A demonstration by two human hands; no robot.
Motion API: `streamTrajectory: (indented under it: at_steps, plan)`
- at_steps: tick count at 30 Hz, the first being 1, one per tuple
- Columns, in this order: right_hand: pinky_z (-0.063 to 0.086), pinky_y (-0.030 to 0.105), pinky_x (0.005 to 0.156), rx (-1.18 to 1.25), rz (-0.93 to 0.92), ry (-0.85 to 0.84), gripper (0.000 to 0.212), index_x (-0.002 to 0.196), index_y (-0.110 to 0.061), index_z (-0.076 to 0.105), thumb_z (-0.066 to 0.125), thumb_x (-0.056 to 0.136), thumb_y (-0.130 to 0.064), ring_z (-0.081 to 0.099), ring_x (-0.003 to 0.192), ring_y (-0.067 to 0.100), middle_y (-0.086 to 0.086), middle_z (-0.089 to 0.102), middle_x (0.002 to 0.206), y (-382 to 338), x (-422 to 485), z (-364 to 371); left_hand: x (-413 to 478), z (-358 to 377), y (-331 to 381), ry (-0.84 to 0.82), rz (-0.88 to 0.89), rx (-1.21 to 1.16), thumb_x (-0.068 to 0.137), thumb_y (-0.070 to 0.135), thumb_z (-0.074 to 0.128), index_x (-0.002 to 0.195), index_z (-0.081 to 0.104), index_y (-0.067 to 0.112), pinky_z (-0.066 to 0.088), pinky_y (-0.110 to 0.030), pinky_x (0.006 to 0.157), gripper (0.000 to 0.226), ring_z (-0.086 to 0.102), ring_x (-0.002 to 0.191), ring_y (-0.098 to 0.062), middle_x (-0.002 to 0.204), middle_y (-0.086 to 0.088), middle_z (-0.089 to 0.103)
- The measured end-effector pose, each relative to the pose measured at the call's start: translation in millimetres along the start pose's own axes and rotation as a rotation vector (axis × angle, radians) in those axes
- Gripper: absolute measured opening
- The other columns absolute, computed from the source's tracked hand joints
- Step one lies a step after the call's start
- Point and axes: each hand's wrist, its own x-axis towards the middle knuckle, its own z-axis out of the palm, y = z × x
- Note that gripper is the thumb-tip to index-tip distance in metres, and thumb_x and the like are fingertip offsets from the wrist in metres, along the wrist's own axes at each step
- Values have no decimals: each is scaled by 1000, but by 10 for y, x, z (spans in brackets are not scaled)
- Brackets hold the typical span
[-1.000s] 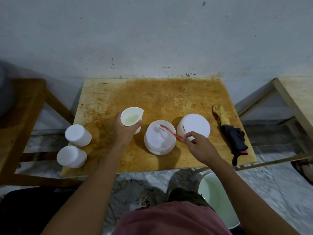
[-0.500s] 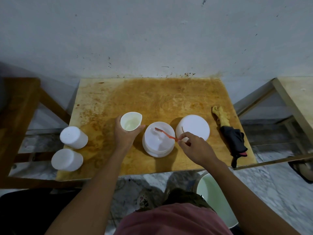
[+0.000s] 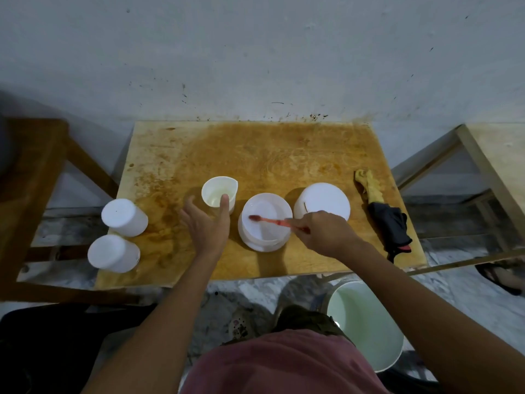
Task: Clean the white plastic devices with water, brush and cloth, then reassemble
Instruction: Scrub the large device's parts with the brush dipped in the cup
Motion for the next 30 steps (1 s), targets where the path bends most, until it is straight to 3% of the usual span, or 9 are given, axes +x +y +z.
streamTrajectory:
  at_steps: [3, 7, 9, 11, 14, 18, 23, 27, 30]
  plan:
    - [54, 38, 71, -7, 27, 34, 36, 135, -42, 55, 44, 102, -31, 64, 93, 23, 6, 71, 100, 70, -28, -66, -277, 5, -74, 59, 57, 20, 88, 57, 61, 130, 45, 16, 45, -42, 92, 61, 43, 125, -28, 131, -7, 46]
    - [37, 12, 49, 177, 32, -65, 33, 130, -34, 61, 51, 100, -26, 54, 56, 6, -8, 59, 61, 120, -124, -113, -392, 9, -106, -136, 121, -73, 95, 43, 59, 115, 67, 19, 47, -25, 66, 32, 60, 82, -11, 86, 11, 62]
    - [40, 12, 52, 186, 28, -44, 32, 130, -33, 61, 52, 100, -25, 54, 55, 6, -9, 59, 61, 98, -138, -79, -388, 13, -104, -223, 155, -74, 96, 35, 60, 119, 69, 18, 48, -20, 69, 30, 59, 82, -3, 88, 19, 63]
    - [54, 29, 66, 158, 41, 8, 34, 132, -33, 60, 50, 101, -27, 62, 69, 14, 1, 69, 76, 54, -112, -25, -372, 28, -114, -296, 151, -71, 96, 31, 61, 124, 68, 17, 49, -20, 72, 32, 60, 85, -3, 92, 18, 65]
    - [56, 43, 77, 120, 117, 62, 34, 134, -32, 59, 47, 102, -29, 66, 85, 25, 11, 72, 93, 35, -81, 14, -341, 54, -124, -321, 81, -114, 95, 27, 63, 128, 66, 13, 47, -14, 70, 36, 65, 89, -10, 96, 8, 69]
    - [55, 40, 72, 233, 41, -17, 35, 134, -34, 58, 49, 101, -25, 62, 66, 17, 3, 67, 71, -49, -123, 54, -310, 46, -104, -354, -2, -134, 96, 23, 62, 130, 63, 11, 45, -5, 59, 36, 60, 73, 3, 87, 13, 66]
    - [52, 38, 64, 134, 31, 93, 38, 137, -29, 55, 44, 102, -21, 59, 71, 24, 10, 67, 84, -289, 18, 155, -256, -74, -146, -354, -40, -142, 96, 24, 63, 128, 64, 12, 48, -20, 77, 35, 66, 92, -12, 107, 3, 72]
    - [46, 35, 62, 54, 42, 99, 39, 137, -27, 55, 41, 102, -19, 61, 81, 28, 12, 68, 91, -279, 3, 96, -251, -61, -136, -345, -37, -150, 94, 25, 65, 126, 66, 13, 48, -22, 73, 34, 57, 67, -1, 87, 11, 70]
    - [43, 33, 60, 12, 104, 133, 41, 138, -32, 53, 39, 101, -21, 59, 80, 28, 14, 66, 93, -205, -44, 68, -284, -23, -99, -334, -22, -159, 93, 24, 67, 125, 67, 11, 53, -26, 76, 34, 64, 75, -1, 99, 0, 74]
